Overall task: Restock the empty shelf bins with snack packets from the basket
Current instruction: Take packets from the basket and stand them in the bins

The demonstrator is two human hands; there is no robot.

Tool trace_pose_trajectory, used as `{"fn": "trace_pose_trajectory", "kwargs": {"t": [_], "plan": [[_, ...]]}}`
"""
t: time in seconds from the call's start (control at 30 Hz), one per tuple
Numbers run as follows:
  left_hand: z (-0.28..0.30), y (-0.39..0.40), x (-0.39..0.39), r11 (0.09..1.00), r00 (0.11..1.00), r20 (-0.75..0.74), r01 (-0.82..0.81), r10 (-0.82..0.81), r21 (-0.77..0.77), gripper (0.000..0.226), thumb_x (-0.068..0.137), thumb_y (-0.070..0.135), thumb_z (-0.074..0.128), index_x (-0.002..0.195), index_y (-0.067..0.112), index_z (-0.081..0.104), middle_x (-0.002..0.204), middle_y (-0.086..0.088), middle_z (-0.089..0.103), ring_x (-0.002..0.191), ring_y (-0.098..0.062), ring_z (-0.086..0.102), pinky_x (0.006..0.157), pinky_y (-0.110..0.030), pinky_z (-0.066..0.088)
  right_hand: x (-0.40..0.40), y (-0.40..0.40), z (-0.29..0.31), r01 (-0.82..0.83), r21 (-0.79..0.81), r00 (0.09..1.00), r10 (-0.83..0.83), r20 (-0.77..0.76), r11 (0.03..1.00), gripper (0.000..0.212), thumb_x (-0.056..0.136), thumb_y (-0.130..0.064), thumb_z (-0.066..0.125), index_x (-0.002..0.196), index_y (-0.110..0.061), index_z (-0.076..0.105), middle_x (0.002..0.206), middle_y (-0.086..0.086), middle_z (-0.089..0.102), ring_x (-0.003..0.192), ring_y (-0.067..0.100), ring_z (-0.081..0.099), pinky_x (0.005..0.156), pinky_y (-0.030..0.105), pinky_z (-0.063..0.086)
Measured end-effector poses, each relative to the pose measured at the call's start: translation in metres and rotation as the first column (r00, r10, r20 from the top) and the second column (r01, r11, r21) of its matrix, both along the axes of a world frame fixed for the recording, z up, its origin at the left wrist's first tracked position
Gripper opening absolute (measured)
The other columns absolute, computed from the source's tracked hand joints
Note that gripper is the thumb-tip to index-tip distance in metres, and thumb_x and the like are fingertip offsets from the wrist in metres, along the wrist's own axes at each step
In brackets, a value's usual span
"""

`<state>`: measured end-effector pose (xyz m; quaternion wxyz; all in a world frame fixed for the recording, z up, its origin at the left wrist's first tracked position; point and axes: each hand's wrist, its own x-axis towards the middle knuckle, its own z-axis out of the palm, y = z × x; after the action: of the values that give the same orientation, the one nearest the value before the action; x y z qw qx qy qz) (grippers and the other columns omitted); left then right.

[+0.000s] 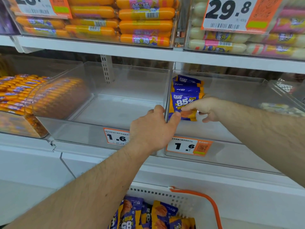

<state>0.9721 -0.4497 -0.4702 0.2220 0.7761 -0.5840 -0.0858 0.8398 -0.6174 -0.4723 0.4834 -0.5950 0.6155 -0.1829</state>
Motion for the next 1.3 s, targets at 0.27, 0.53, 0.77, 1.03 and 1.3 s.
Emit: {"fn": "trace_pose_trajectory", "kwargs": {"t": [0.27,0.53,0.77,1.03,1.3], "plan": [[0.001,0.002,-0.001,1.000,1.000,0.017,-0.008,0.008,0.005,0.053,0.095,0.063,0.028,0.119,0.019,0.045,0.122,-0.004,0.058,0.098,-0.026,0.056,0.075,-0.031,0.031,0.012,-0.001,0.013,0.027,0.082,0.983,-0.041,0.179,0.996,0.035,0.086,-0.005,0.071,0.119,-0.004,0.059,0.101,0.003,0.065,0.089,0.018,0.062,0.081,0.036,0.052],[0.000,0.003,-0.001,1.000,1.000,0.005,-0.012,0.012,-0.003,0.052,0.095,0.063,0.029,0.120,0.020,0.046,0.122,-0.002,0.058,0.094,-0.024,0.055,0.076,-0.031,0.032,0.015,-0.004,0.001,0.123,0.049,0.947,-0.132,0.292,0.991,0.011,0.085,0.006,0.062,0.090,-0.003,0.058,0.067,0.007,0.068,0.055,0.015,0.064,0.046,0.021,0.050],[0.001,0.003,-0.001,1.000,1.000,0.012,-0.008,0.008,-0.007,0.041,0.095,0.063,0.029,0.103,0.023,0.038,0.117,-0.001,0.058,0.082,-0.017,0.042,0.074,-0.030,0.030,0.013,-0.005,-0.010,0.210,-0.073,0.932,-0.177,0.316,0.975,0.051,0.075,0.009,0.071,0.118,-0.007,0.049,0.108,0.010,0.066,0.081,0.018,0.062,0.083,0.033,0.051],[0.001,0.004,-0.001,1.000,1.000,0.013,-0.001,0.001,-0.001,0.045,0.095,0.063,0.030,0.108,0.021,0.042,0.116,-0.001,0.058,0.082,-0.015,0.042,0.072,-0.030,0.030,0.019,-0.001,-0.017,0.112,-0.005,0.979,-0.110,0.169,0.994,0.030,0.078,-0.009,0.071,0.108,-0.006,0.065,0.110,0.005,0.064,0.102,0.019,0.056,0.085,0.028,0.036],[0.001,0.003,-0.003,1.000,1.000,0.010,-0.008,0.008,0.001,0.041,0.095,0.064,0.030,0.100,0.024,0.035,0.116,0.000,0.058,0.082,-0.017,0.044,0.073,-0.030,0.032,0.018,-0.003,-0.004,0.159,0.082,0.933,-0.177,0.314,0.984,0.015,0.083,0.000,0.055,0.095,-0.009,0.058,0.092,0.011,0.070,0.085,0.027,0.070,0.076,0.033,0.056]]}}
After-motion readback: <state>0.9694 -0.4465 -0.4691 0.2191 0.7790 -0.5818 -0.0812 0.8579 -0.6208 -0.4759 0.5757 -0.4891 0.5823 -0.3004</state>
